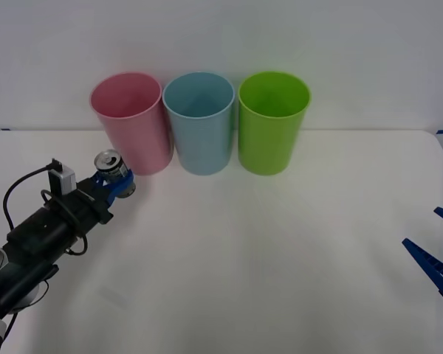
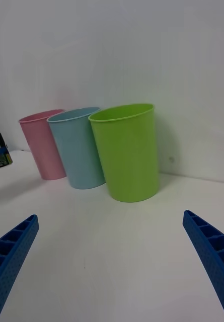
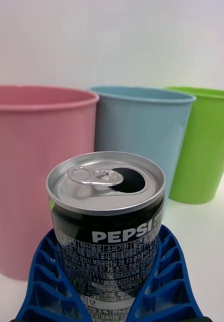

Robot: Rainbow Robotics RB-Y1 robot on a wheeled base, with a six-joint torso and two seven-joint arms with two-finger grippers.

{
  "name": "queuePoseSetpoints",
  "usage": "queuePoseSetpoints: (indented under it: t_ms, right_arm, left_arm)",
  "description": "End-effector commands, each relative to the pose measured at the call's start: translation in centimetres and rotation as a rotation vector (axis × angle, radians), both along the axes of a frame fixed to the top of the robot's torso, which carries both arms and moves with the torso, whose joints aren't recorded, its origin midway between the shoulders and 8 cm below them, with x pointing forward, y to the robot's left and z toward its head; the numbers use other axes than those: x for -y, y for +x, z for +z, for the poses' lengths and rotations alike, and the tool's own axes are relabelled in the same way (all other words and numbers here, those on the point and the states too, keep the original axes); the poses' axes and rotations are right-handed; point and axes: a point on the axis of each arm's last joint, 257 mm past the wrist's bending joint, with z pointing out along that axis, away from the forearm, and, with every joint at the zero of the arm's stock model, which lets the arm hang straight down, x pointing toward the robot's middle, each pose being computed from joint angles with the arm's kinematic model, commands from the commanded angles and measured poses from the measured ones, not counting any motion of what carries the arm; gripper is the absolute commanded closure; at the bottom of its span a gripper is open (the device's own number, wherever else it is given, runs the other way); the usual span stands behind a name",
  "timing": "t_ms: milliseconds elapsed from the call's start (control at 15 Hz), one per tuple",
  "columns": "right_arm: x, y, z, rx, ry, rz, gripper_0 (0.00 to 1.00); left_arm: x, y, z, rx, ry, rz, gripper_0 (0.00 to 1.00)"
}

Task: Grasp the object on the table and drop it into the matching bin: aluminum can to the light blue bin, PET bottle to the pink bin.

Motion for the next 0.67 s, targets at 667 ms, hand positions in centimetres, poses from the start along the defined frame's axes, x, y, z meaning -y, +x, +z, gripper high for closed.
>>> queuePoseSetpoints:
  t_ms: [667]
  right_arm:
    - [0.0, 0.0, 0.0, 0.0, 0.0, 0.0, 0.0]
  left_arm:
    - [0.5, -0.9, 9.0, 0.119, -0.129, -0.044, 1.0]
